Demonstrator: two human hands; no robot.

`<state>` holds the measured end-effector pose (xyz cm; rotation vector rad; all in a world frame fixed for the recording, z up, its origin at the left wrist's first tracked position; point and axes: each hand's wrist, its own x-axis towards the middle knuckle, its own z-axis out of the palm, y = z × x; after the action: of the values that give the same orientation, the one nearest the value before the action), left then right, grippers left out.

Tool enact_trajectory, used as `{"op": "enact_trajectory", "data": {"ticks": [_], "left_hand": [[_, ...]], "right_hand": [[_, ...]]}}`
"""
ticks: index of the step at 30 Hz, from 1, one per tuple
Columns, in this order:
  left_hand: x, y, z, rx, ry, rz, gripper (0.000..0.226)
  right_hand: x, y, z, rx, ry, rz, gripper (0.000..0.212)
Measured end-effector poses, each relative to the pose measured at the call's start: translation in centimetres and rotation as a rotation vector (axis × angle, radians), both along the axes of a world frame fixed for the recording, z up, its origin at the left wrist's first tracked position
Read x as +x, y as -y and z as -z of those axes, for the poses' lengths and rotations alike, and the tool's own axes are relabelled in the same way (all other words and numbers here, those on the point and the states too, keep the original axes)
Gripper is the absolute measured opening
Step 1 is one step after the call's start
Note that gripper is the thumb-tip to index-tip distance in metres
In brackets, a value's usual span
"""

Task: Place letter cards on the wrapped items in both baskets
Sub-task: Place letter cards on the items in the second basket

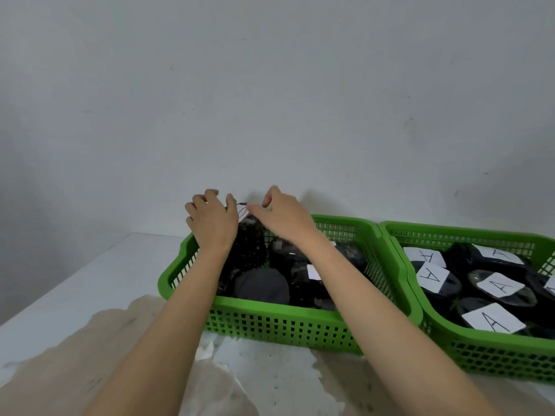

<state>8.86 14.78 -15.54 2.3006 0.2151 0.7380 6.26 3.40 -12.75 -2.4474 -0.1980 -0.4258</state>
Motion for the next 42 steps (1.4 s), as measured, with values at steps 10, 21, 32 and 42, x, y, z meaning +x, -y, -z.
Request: {"op": "enact_trajectory", "data": {"ticks": [10,21,32,42], "left_hand": [[-2.4,-3.6,-1.9,0.067,-0.421,0.274,0.045],[-5.1,-2.9,-0.2,-0.151,-0.232,0.350,0.044],[-7.2,-2.5,-1.6,-0.164,-0.242,0.594,0.079],[-6.6,-4.6,-1.3,0.263,-0.666,0.671,0.036]], "right_hand": [[-3.3,-1.5,0.7,-0.709,-0.659,-0.339,0.077],[-2.7,-0.1,0.0,-0.132,-0.659,-0.288,0.057],[-0.5,2.5,0.1,1.086,-0.791,-0.358,0.035],[-1.4,2.9,0.8,0.432,-0.726,-0.300,0.014]]}}
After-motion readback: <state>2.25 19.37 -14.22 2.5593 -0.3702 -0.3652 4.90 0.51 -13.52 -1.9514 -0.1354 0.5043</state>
